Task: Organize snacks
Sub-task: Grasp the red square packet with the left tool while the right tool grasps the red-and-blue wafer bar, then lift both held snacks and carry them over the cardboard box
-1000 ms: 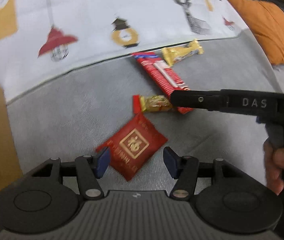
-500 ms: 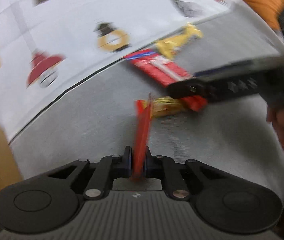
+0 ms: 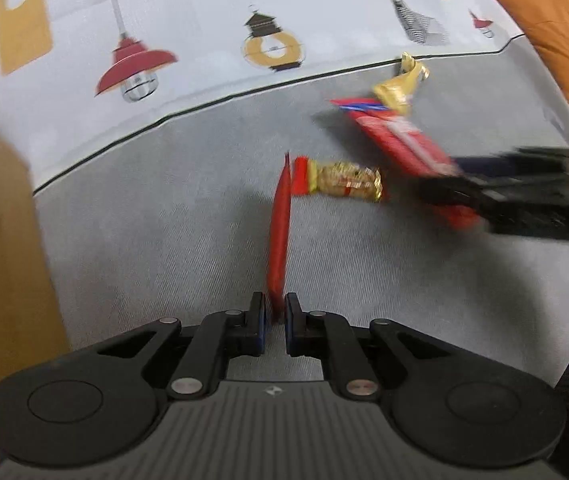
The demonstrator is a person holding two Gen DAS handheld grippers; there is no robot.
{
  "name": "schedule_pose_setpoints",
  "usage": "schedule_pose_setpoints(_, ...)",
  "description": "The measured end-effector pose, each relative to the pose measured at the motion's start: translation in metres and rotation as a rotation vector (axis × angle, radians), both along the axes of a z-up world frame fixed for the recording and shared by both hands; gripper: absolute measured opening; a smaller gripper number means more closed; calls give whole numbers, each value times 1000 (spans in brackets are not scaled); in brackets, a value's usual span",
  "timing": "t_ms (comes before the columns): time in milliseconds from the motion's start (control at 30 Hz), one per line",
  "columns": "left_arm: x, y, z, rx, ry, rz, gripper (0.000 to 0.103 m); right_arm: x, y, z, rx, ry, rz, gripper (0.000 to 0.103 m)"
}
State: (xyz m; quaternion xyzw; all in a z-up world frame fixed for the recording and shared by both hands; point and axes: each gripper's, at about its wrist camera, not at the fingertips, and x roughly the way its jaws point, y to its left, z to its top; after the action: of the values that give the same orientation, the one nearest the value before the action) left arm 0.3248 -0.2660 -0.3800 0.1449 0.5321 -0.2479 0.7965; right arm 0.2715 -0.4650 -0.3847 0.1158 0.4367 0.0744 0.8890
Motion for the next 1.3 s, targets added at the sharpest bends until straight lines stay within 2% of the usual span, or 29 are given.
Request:
schedule_pose_setpoints(100,-10,0,-1,45,1,7,10,-29,0,0,-47,45,31,55)
schedule_pose_setpoints(167,-12,-3,-3,69,-15,3,13,-38,7,-11,-125,94,52,59)
schedule_pose_setpoints(233,-10,-7,-4,80,-27,-1,18,-39,15,-9,-163,70,80,87)
schedule_pose_setpoints(300,-5,-9,-3,84,-41,6,49,-38,20,-9,-197,45,94,90)
schedule_pose_setpoints(333,-2,-10,-2,94,-70,17,74,-36,20,-9,-198,42,103,90)
schedule_pose_setpoints(367,2,-11,-1,111,-113,27,87,-34,19,-10,-189,43,99,90)
schedule_pose_setpoints(400,5,-12,-1,129,-150,28,89,-31,16,-12,-177,46,90,90)
schedule_pose_setpoints(467,16,-14,-6,178,-188,30,89,-22,15,-16,-183,55,81,90)
schedule_pose_setpoints(533,30,-14,-10,160,-164,31,89,-14,13,-24,-211,59,88,95)
schedule_pose_setpoints(600,36,-16,-16,109,-141,-8,77,-10,15,-27,-230,41,94,96)
schedule_pose_setpoints(633,36,-17,-16,75,-129,-31,57,-10,15,-28,-227,36,91,95)
schedule_pose_setpoints(667,35,-18,-14,45,-114,-52,49,-10,15,-27,-228,36,91,93)
schedule_pose_setpoints(700,33,-21,-12,47,-113,-71,48,-11,15,-26,-229,28,94,78)
schedule_pose_setpoints(733,30,-22,-12,56,-114,-83,47,-11,15,-22,-229,15,94,56)
schedule_pose_setpoints(767,28,-21,-12,55,-112,-82,47,-11,13,-18,-226,7,84,53)
schedule_pose_setpoints(967,14,-12,-6,50,-52,-1,47,-11,-1,-14,-149,23,43,50)
schedule_pose_setpoints(1133,-5,-3,9,57,-60,46,47,-20,-11,-4,-72,4,-19,50)
schedule_pose_setpoints(1300,-32,11,30,30,-73,95,47,-39,-1,16,-2,-14,-97,50)
